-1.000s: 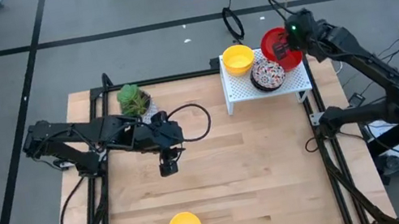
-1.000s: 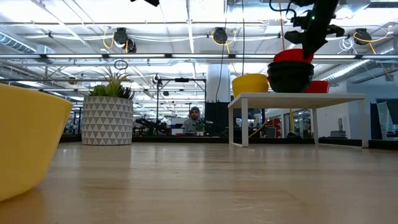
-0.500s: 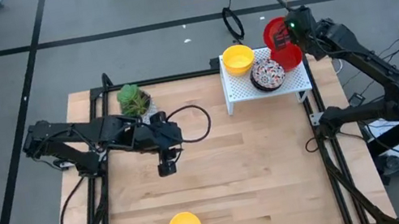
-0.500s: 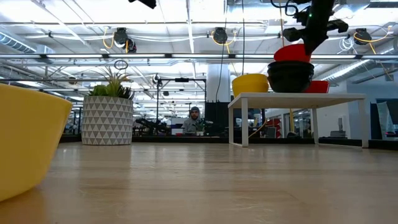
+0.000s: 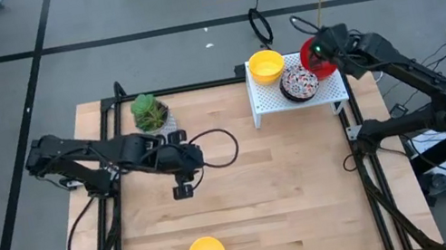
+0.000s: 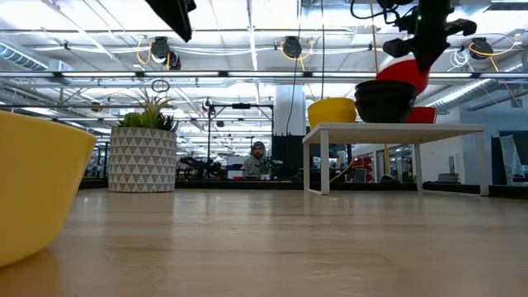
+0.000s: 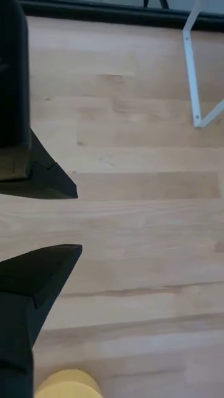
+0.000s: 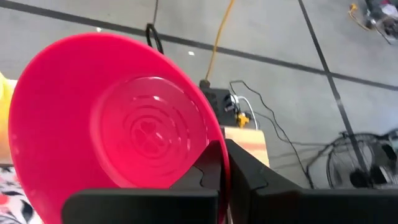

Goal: Pick & Place Mini bowls
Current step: Stack the red bowl on top of the red bowl on the shelf

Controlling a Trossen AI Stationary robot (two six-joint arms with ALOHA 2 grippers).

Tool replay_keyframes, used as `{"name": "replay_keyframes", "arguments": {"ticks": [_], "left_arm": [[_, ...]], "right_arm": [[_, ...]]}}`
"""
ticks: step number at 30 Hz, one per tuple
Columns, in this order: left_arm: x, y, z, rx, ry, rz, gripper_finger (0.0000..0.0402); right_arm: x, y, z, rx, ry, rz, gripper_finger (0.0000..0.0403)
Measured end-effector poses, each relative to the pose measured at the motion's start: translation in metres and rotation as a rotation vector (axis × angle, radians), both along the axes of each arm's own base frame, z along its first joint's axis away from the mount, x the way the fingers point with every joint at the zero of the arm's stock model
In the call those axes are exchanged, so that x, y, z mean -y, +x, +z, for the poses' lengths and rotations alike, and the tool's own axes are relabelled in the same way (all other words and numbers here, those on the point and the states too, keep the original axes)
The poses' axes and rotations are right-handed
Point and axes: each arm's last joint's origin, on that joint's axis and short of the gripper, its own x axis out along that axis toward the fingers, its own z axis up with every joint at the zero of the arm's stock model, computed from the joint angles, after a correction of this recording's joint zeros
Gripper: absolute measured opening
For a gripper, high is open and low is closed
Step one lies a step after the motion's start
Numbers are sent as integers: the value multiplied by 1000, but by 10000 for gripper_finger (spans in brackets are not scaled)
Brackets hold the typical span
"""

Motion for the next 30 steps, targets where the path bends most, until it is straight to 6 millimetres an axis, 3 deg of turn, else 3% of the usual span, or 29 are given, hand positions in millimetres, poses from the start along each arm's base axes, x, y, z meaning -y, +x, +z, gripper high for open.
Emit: {"name": "replay_keyframes", "arguments": {"ticks": [13, 23, 30], "left_arm": [[0, 0, -14, -30, -10, 29, 131], [0, 0, -14, -31, -11, 30, 131], [0, 0, -14, -32, -10, 29, 131]], "right_arm": [[-2, -4, -7, 107, 35, -162, 0], [3, -1, -35, 93, -2, -225, 0], [9, 4, -42, 122, -30, -207, 3]]}}
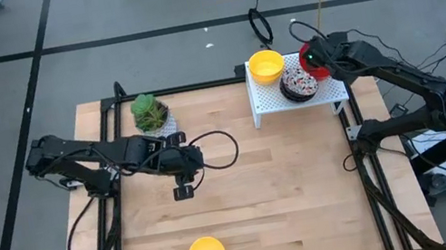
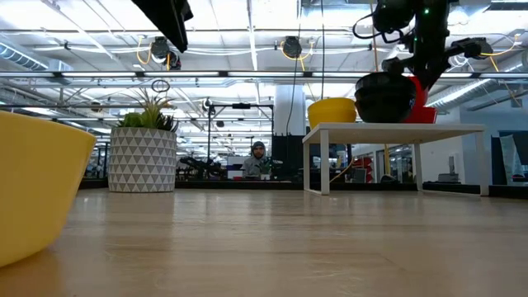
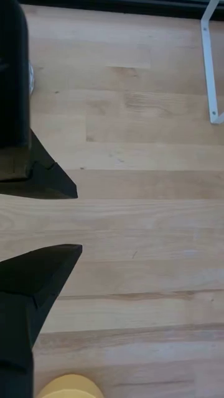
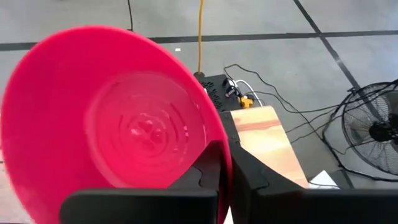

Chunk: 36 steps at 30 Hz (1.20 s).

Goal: Pick & Place Mini bowls
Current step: Stack the red bowl on top of the red bowl on the shelf, then stack the yellow bowl on top of the yellow bowl on the shelf

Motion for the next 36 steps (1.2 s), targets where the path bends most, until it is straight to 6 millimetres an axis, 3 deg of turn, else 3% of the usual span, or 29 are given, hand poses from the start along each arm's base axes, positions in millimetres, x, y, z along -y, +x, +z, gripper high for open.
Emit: {"name": "replay_keyframes", "arguments": {"ticks": [16, 23, 31, 36], "left_arm": [[0, 0, 0, -5, 0, 0, 131], [0, 0, 0, -5, 0, 0, 131], [0, 0, 0, -1, -37, 35, 131], [6, -1, -3, -35, -223, 11, 131]], "right_arm": [[1, 0, -2, -36, 6, 25, 83], [-1, 0, 6, -96, -72, 71, 115], [-17, 7, 33, 32, -208, 294, 119], [-35, 14, 49, 109, -254, 546, 111]]}}
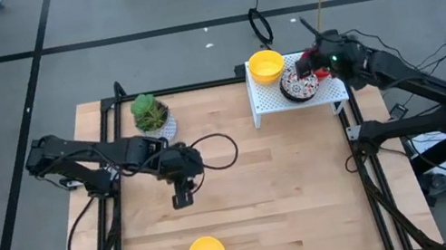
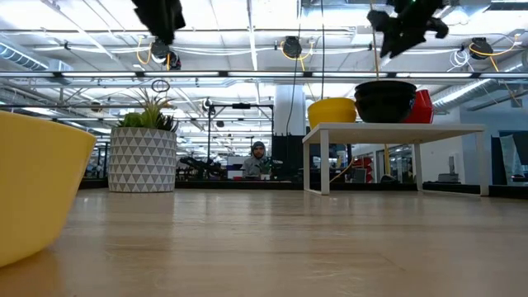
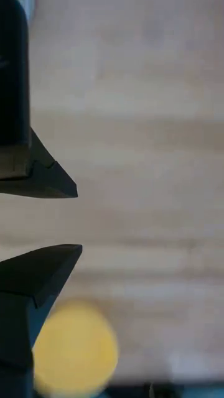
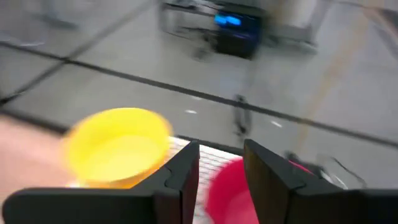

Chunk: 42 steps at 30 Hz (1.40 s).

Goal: Pick & Place Mini bowls
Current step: Stack the yellow bowl on top of the yellow bowl on the shelf

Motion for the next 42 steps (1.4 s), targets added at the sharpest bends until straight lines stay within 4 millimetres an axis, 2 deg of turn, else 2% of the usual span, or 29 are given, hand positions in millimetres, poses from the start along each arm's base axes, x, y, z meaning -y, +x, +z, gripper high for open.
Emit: {"name": "replay_keyframes", "arguments": {"ticks": [4, 9, 11, 15, 19, 23, 29, 35, 42], "left_arm": [[7, -4, -14, -85, -136, 61, 131], [13, -16, -51, -287, -292, 272, 131], [16, -21, -65, -356, -347, 293, 131], [24, -24, -91, -409, -473, 335, 131], [43, -27, -105, -400, -548, 385, 131], [64, -27, -113, -316, -580, 422, 131], [84, -29, -120, -230, -507, 497, 131], [104, -25, -145, -266, -466, 429, 131], [111, -23, -161, -367, -481, 366, 131]], "right_arm": [[-16, 7, 7, 12, -21, 188, 110], [-35, 16, 7, -20, -28, 355, 110], [-41, 20, 7, -26, -31, 399, 108], [-54, 24, 7, -36, -37, 483, 107], [-65, 28, 7, -37, -38, 548, 107], [-74, 30, 7, -56, -52, 606, 107], [-82, 31, 7, -57, -54, 653, 107], [-87, 34, 1, -43, -61, 681, 106], [-87, 41, -18, -69, -90, 704, 105]]}}
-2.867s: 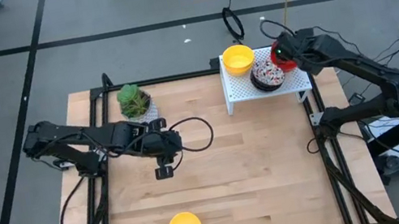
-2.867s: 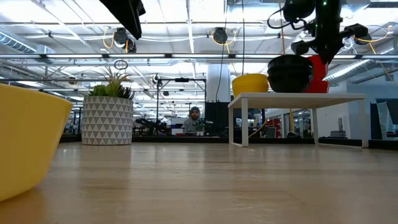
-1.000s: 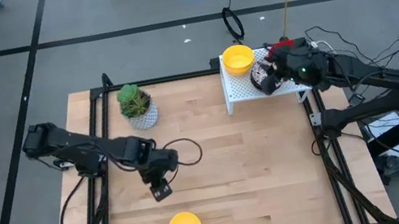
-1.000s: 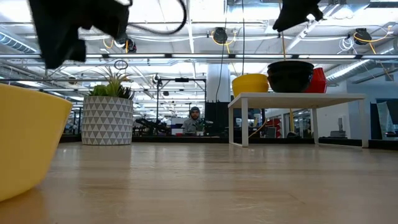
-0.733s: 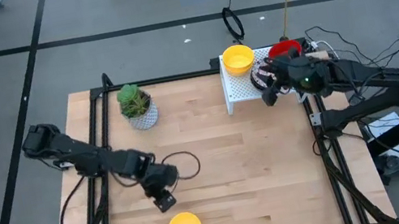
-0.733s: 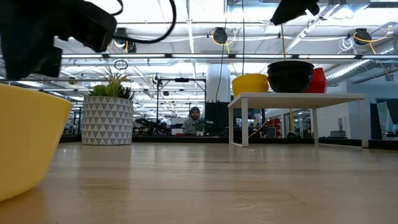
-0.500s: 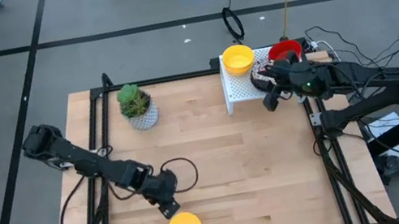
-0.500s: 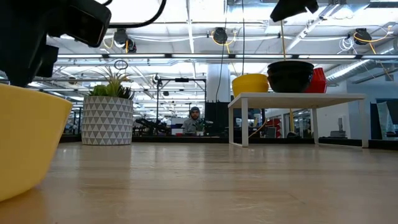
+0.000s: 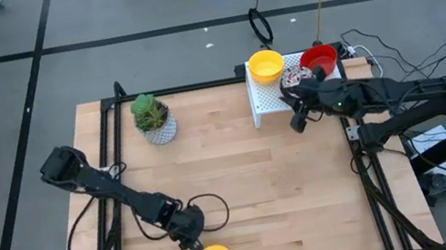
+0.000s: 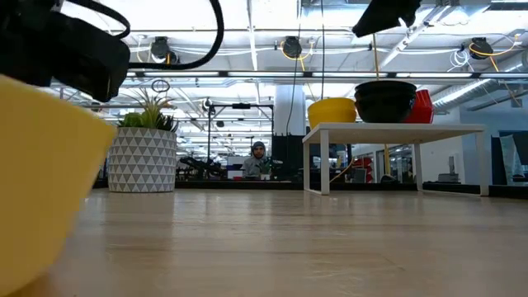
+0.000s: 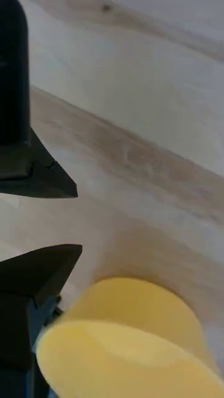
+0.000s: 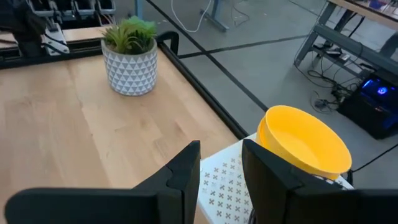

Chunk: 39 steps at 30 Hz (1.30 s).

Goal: Pick & Place Mini bowls
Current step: Stack the yellow bowl on top of the yellow bowl on the shelf

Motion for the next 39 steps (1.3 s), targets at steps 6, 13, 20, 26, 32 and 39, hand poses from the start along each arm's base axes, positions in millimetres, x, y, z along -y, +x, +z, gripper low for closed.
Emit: {"name": "replay_keyframes", "arguments": {"ticks": [6, 13, 20, 26, 32, 39], "left_arm": [[-7, 0, 9, 17, -9, 17, 131], [1, 5, 18, 157, -20, 17, 131], [10, 9, 11, 194, -23, -15, 131], [14, 11, 13, 248, -33, -32, 131], [19, 14, 2, 247, -26, -48, 131], [22, 19, -10, 233, -45, -78, 131]], "right_arm": [[0, 2, 0, 22, -23, 11, 105], [0, 0, 4, 52, -27, 12, 105], [0, -2, 4, 56, -27, 12, 105], [0, -2, 4, 56, -27, 12, 105], [0, -2, 4, 54, -27, 12, 105], [0, -2, 4, 48, -27, 12, 105]]}}
